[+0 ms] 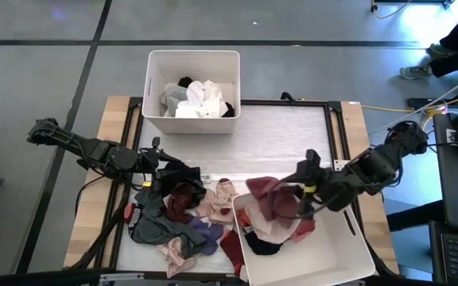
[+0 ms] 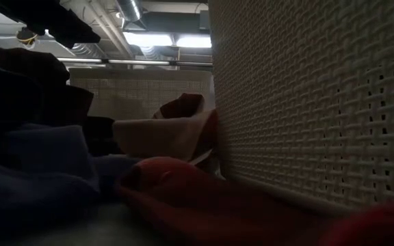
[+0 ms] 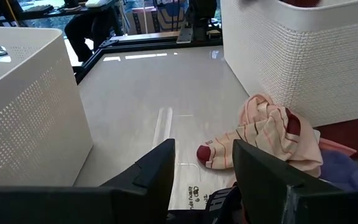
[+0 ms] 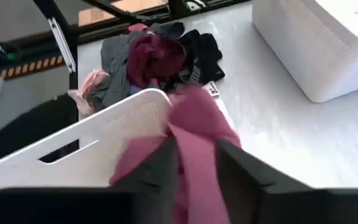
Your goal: Sort clothes
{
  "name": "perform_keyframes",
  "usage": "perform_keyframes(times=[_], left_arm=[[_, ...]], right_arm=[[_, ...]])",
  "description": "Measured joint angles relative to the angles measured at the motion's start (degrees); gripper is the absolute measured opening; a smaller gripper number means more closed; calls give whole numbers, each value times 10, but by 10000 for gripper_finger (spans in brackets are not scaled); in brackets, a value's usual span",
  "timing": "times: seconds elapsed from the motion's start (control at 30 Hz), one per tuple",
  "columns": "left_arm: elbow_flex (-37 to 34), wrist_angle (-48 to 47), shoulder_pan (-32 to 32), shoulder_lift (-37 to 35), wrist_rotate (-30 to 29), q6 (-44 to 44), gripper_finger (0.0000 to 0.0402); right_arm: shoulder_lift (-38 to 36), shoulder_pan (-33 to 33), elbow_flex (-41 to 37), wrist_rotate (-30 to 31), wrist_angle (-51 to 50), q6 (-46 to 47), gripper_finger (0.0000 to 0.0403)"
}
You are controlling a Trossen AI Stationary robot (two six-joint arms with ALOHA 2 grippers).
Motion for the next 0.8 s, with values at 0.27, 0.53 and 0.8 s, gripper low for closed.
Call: perform_keyframes(times=[0.27, 0.53, 0.8], left_arm=[[0, 3, 0, 0, 0, 2, 153], [0, 10, 0, 0, 0, 2, 153], [0, 11, 0, 0, 0, 4, 153]], right_arm=[[33, -63, 0, -17, 161, -203, 246], [113, -145, 0, -37, 297, -320, 283], [192, -215, 0, -106, 363, -343, 285]])
